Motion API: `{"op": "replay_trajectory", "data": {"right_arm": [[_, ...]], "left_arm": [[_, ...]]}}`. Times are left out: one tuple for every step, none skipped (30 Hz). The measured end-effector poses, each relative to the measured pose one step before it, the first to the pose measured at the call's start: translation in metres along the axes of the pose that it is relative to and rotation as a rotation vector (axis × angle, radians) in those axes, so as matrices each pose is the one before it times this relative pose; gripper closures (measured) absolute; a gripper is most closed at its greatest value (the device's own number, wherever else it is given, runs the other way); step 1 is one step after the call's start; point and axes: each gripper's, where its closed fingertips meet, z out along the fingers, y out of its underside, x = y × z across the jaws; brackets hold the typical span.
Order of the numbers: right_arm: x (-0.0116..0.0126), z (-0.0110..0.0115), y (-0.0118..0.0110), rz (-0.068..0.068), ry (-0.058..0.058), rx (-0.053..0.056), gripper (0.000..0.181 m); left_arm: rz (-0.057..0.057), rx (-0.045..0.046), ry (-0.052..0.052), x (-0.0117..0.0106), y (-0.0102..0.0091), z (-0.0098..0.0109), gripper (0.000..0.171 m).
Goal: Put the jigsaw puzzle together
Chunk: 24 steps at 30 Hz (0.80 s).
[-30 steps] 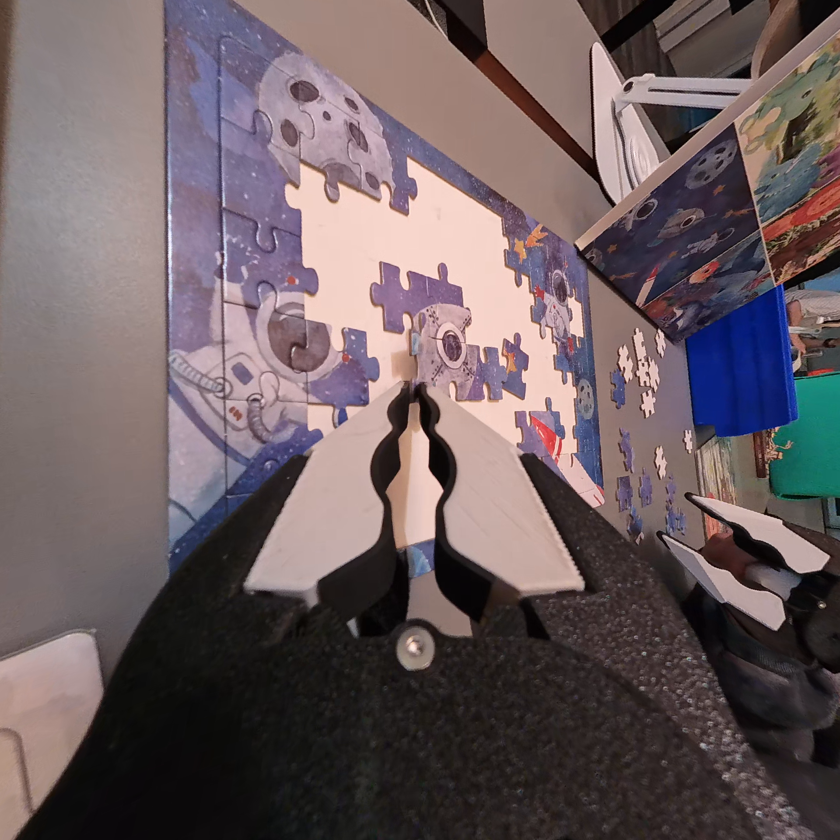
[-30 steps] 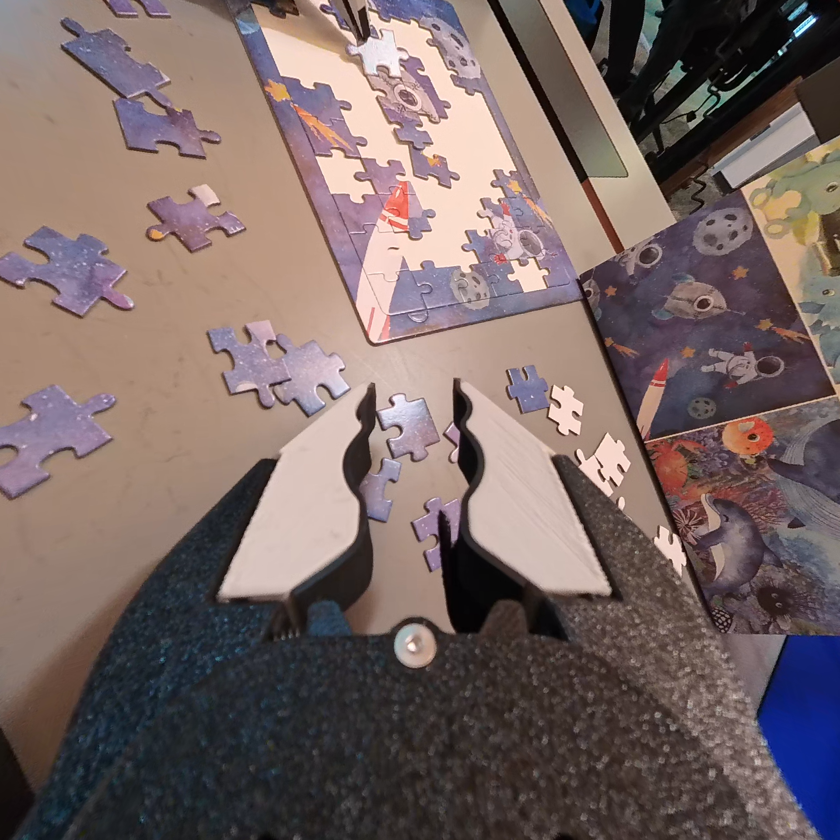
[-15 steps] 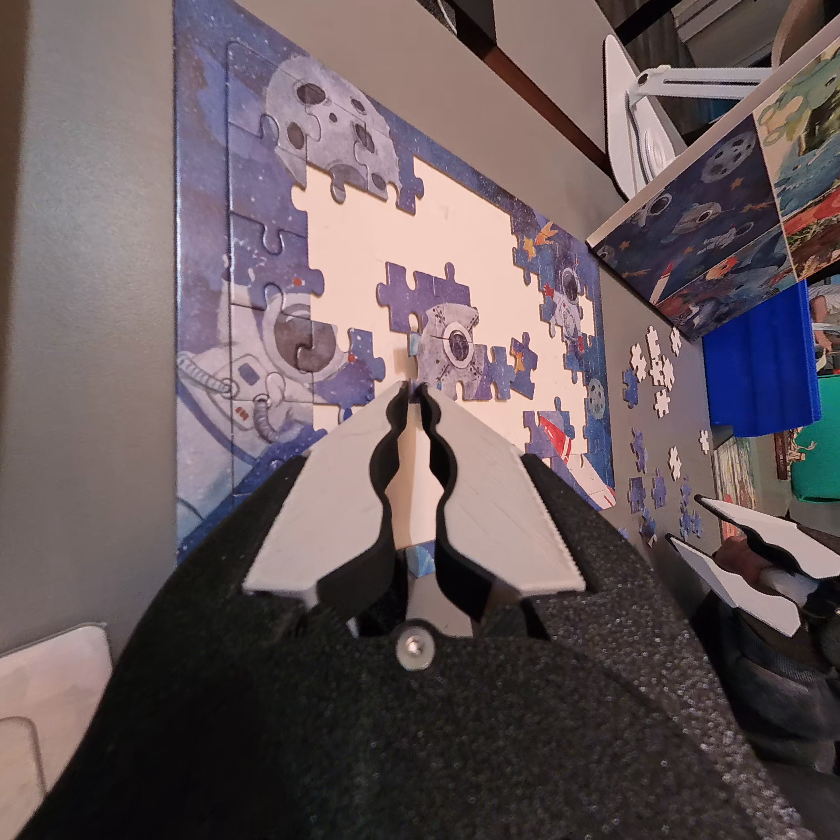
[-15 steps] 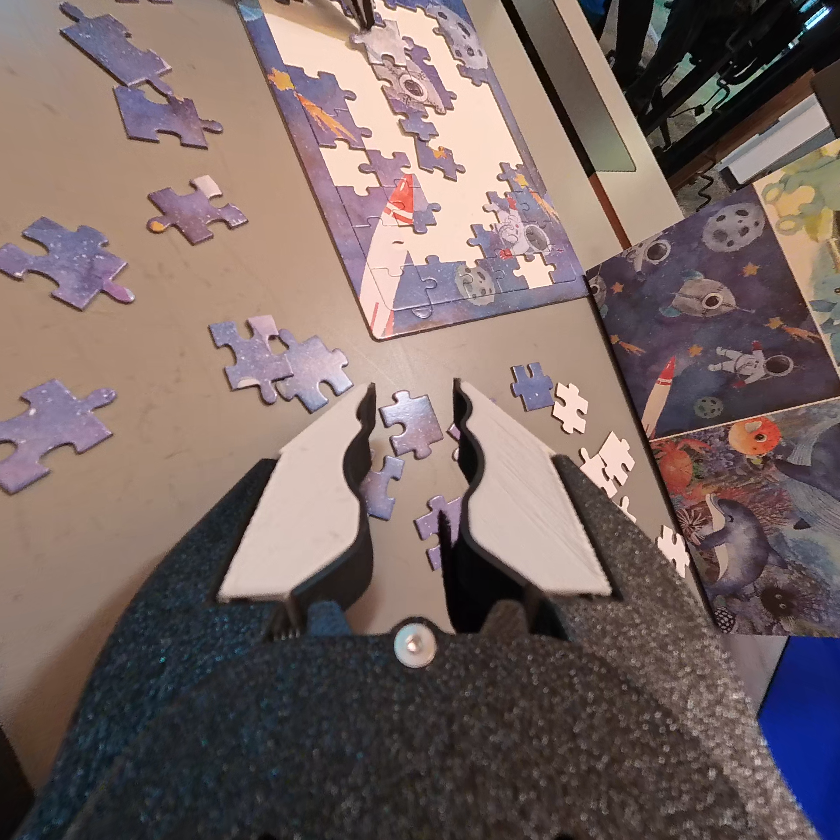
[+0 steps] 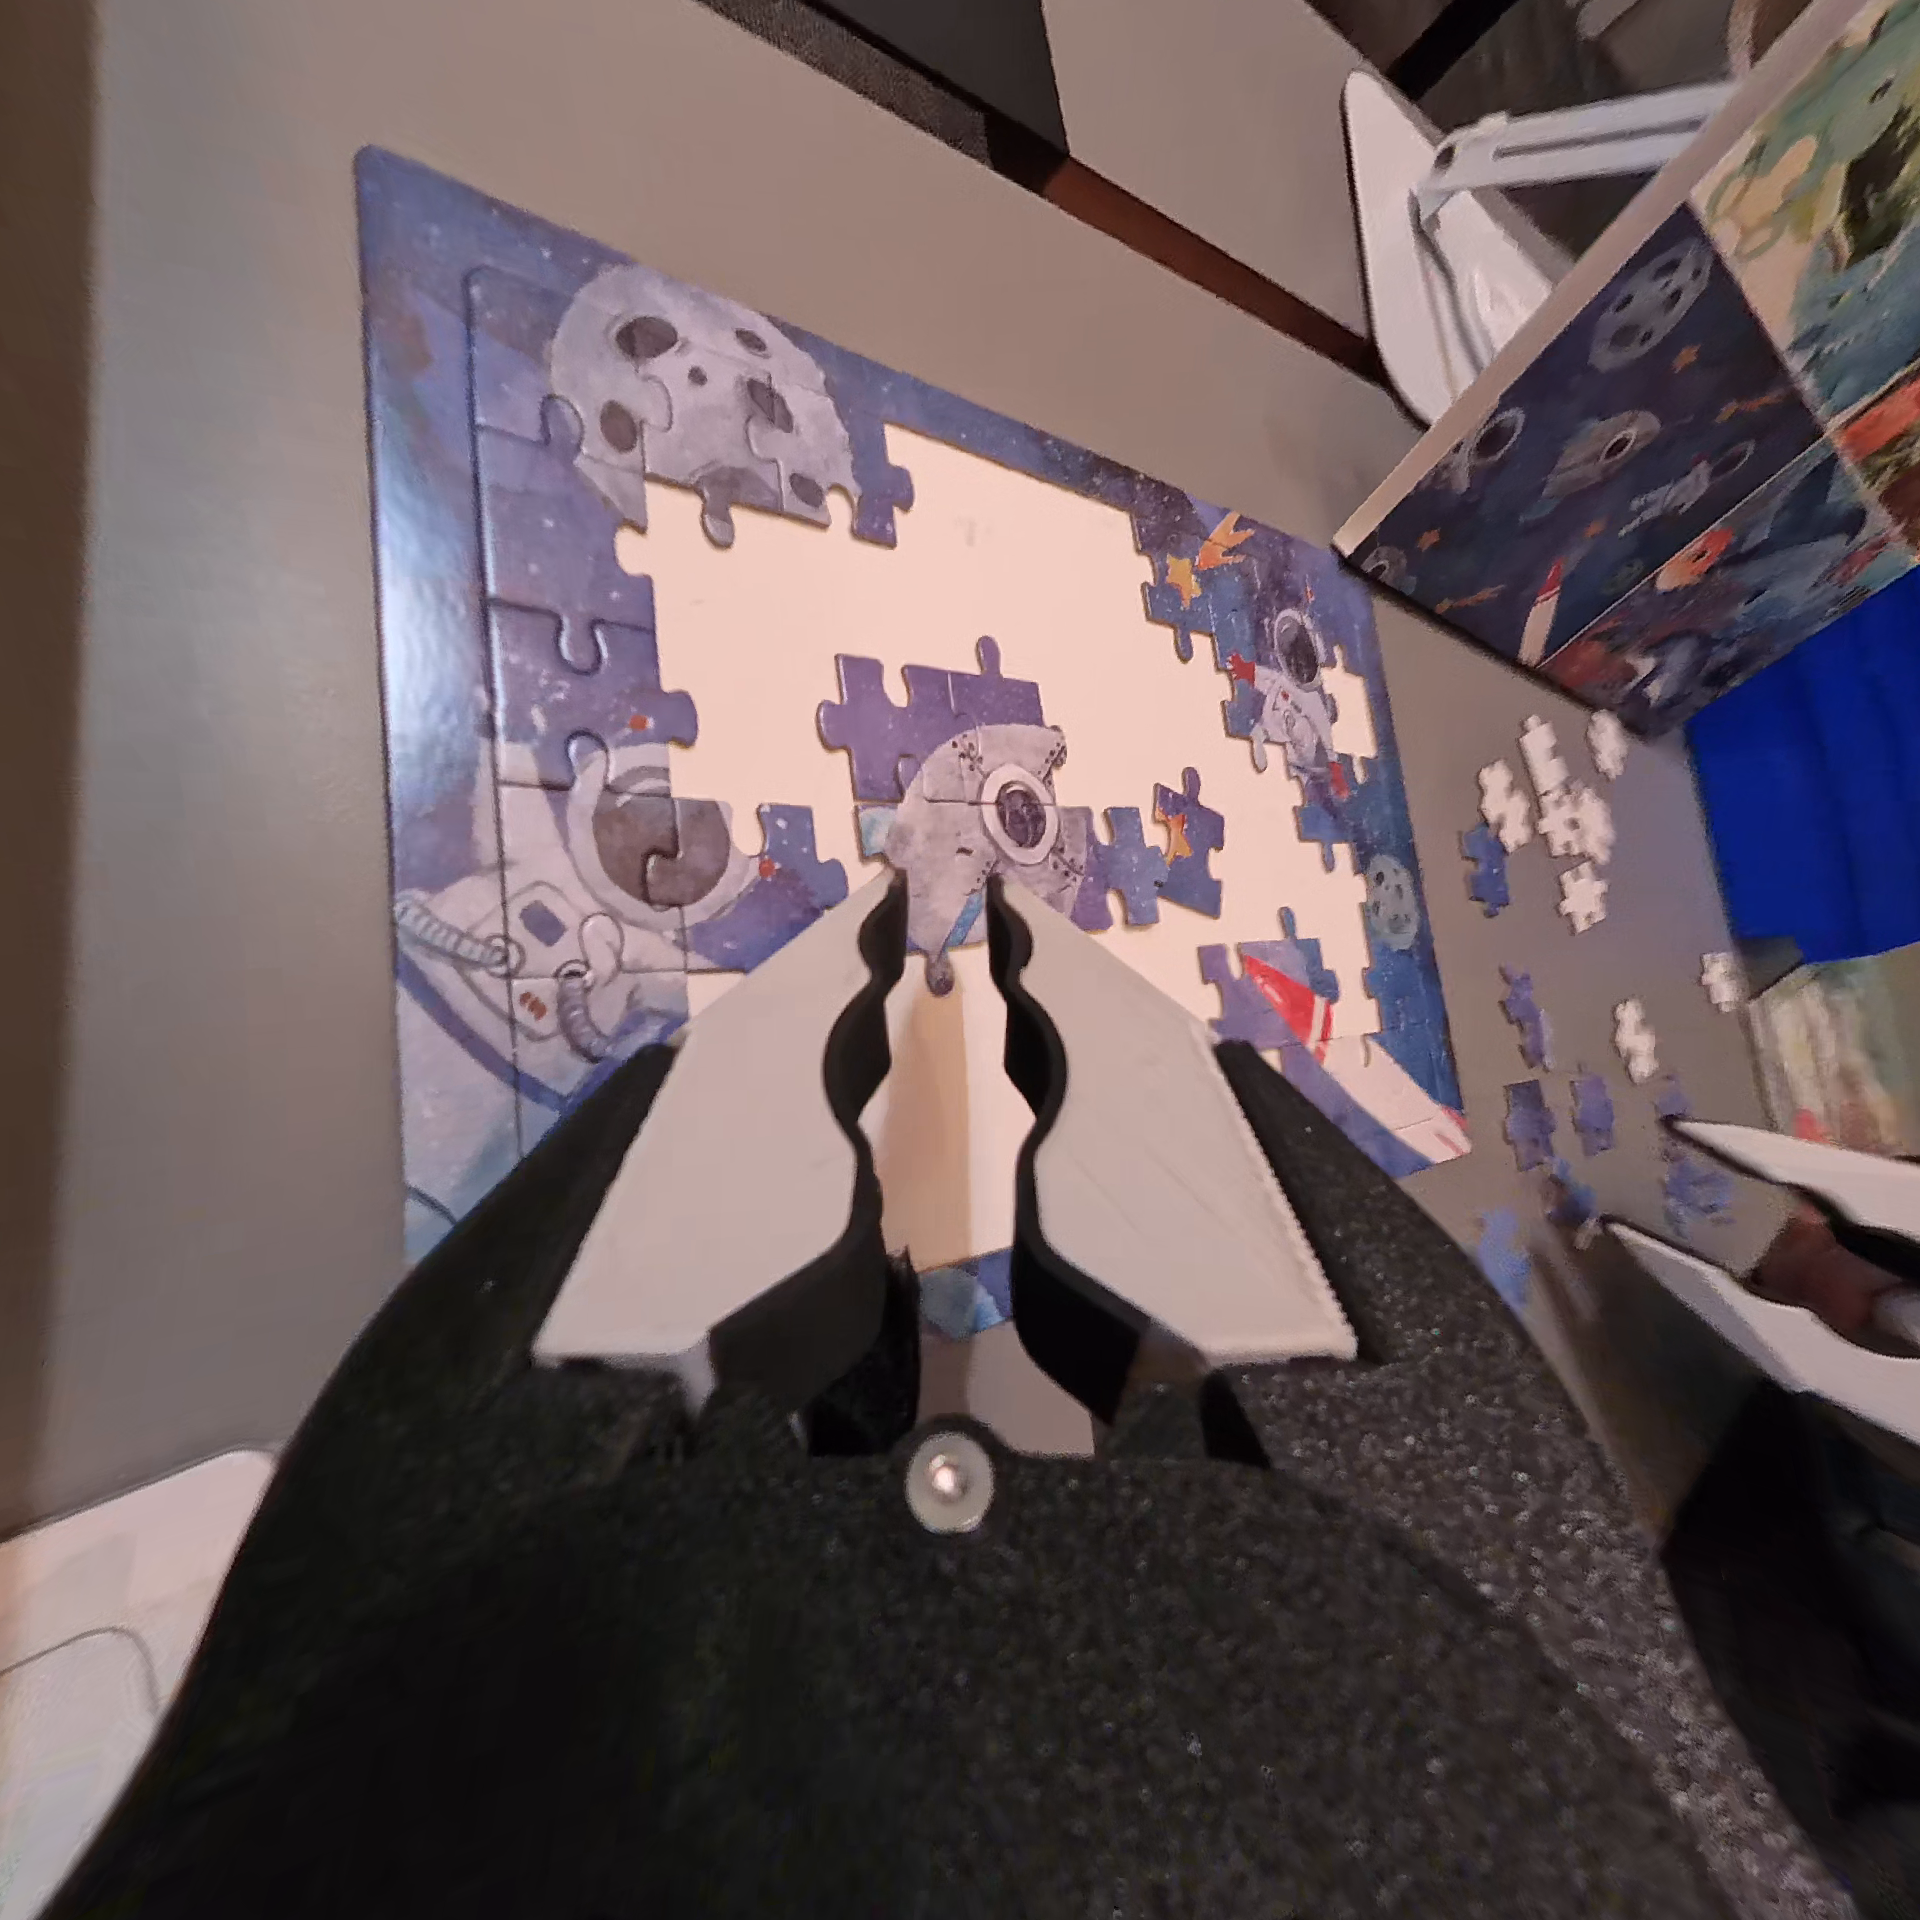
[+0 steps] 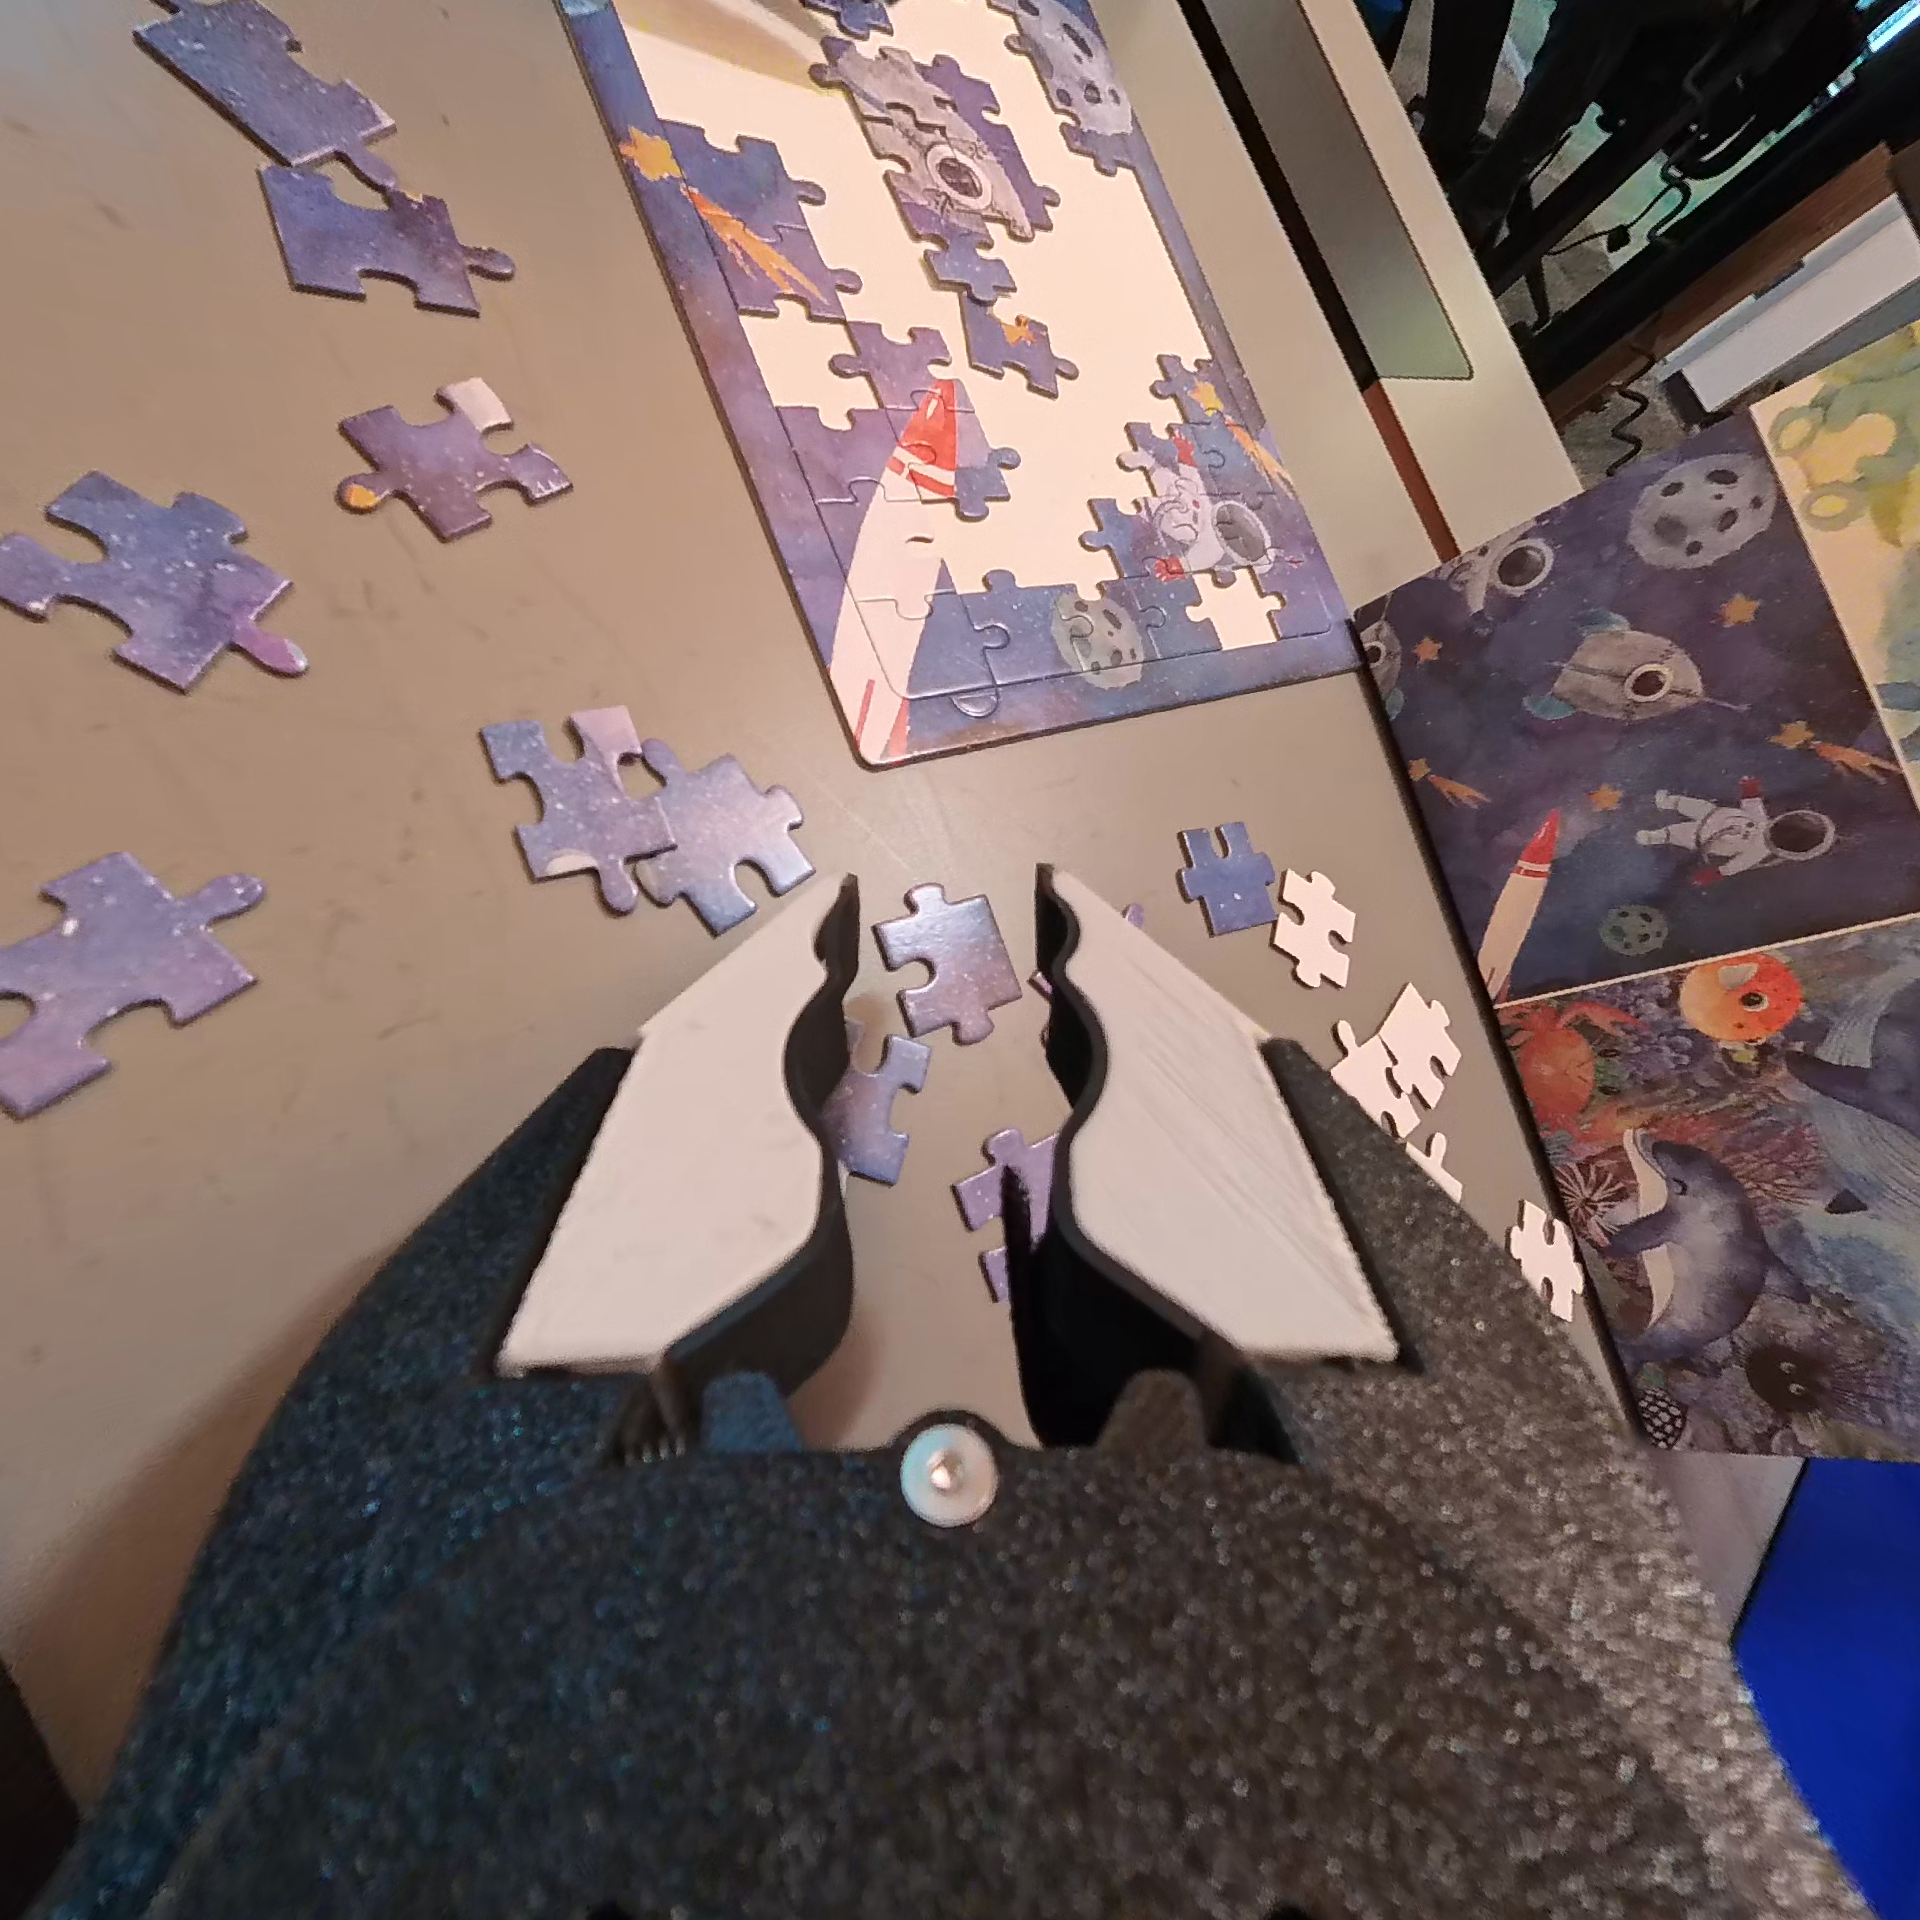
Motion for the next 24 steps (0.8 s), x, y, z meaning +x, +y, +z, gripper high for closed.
{"op": "replay_trajectory", "data": {"right_arm": [[-0.00014,-0.00009,0.00006,-0.0007,-0.0007,-0.0005,0.147],[-0.00040,0.00004,0.00034,0.0000,-0.0020,-0.0020,0.147],[-0.00050,0.00042,0.00058,-0.0009,-0.0019,-0.0034,0.147],[-0.00004,0.00007,0.00035,-0.0026,0.0002,-0.0017,0.147],[-0.00016,-0.00035,-0.00007,-0.0026,0.0003,-0.0004,0.147],[-0.00037,-0.00005,-0.00020,-0.0009,-0.0011,0.0007,0.147],[-0.00040,0.00037,0.00010,-0.0002,-0.0013,0.0001,0.147],[-0.00021,0.00038,0.00025,-0.0004,0.0003,-0.0005,0.147],[-0.00030,0.00011,0.00015,-0.0003,0.0001,-0.0004,0.147],[-0.00005,-0.00001,0.00003,0.0000,-0.0003,-0.0002,0.147],[-0.00009,-0.00006,-0.00014,0.0000,-0.0002,0.0000,0.147],[0.00000,0.00011,0.00008,0.0000,-0.0002,0.0000,0.147],[0.00016,-0.00008,0.00005,-0.0005,-0.0002,-0.0002,0.147],[-0.00013,0.00011,0.00015,-0.0003,-0.0005,-0.0002,0.147],[-0.00016,0.00000,-0.00003,-0.0002,-0.0003,-0.0010,0.147],[0.00011,0.00003,0.00031,-0.0004,-0.0005,-0.0010,0.147],[-0.00013,-0.00027,0.00033,-0.0004,-0.0009,-0.0013,0.147],[-0.00022,0.00023,0.00012,-0.0009,0.0001,-0.0012,0.147],[-0.00008,0.00011,0.00020,-0.0008,-0.0001,-0.0011,0.147],[-0.00042,0.00031,0.00000,-0.0001,-0.0007,-0.0009,0.147],[-0.00026,0.00011,0.00008,-0.0003,-0.0005,-0.0003,0.147],[0.00006,0.00016,0.00002,-0.0008,-0.0001,-0.0001,0.147],[0.00022,-0.00039,0.00001,-0.0002,-0.0011,-0.0002,0.147],[-0.00033,0.00051,0.00017,0.0003,-0.0007,-0.0004,0.147]], "left_arm": [[0.0463,-0.00329,-0.0336,-0.00091,-0.00009,0.00046,0.157],[0.0516,-0.00620,-0.0401,-0.00184,0.00052,0.00078,0.157],[0.0541,-0.00894,-0.0442,-0.00227,0.00085,0.00098,0.157],[0.0521,-0.00961,-0.0439,-0.00270,0.00096,0.00072,0.157],[0.0487,-0.01007,-0.0373,-0.00179,0.00120,0.00082,0.157],[0.0427,-0.00740,-0.0274,-0.00019,0.00101,0.00087,0.157],[0.0341,-0.00283,-0.0197,0.00063,0.00018,0.00050,0.157],[0.0259,0.00171,-0.0149,0.00059,-0.00060,0.00005,0.157],[0.0203,0.00567,-0.0090,0.00128,-0.00136,-0.00025,0.157],[0.0167,0.00696,-0.0025,0.00203,-0.00153,-0.00017,0.158],[0.0133,0.00584,0.0025,0.00266,-0.00144,0.00027,0.159],[0.0110,0.00297,0.0044,0.00297,-0.00082,0.00079,0.160],[0.0123,-0.00102,0.0013,0.00254,-0.00032,0.00112,0.161],[0.0148,-0.00345,-0.0078,0.00124,0.00008,0.00126,0.161],[0.0156,-0.00377,-0.0163,-0.00023,0.00017,0.00080,0.161],[0.0157,-0.00571,-0.0149,-0.00036,0.00041,0.00085,0.161],[0.0139,-0.00987,-0.0078,0.00013,0.00150,0.00124,0.162],[0.0092,-0.01503,-0.0046,0.00018,0.00273,0.00171,0.162],[0.0055,-0.01049,0.0003,0.00126,0.00223,0.00227,0.163],[0.0041,-0.00002,0.0085,0.00276,0.00053,0.00147,0.166],[0.0040,0.00063,0.0034,0.00163,0.00010,0.00025,0.171],[0.0053,-0.00118,-0.0049,0.00023,0.00015,0.00016,0.171],[0.0052,-0.00124,-0.0036,0.00004,0.00009,-0.00005,0.171],[0.0043,-0.00089,-0.0021,0.00011,0.00007,-0.00005,0.171]]}}
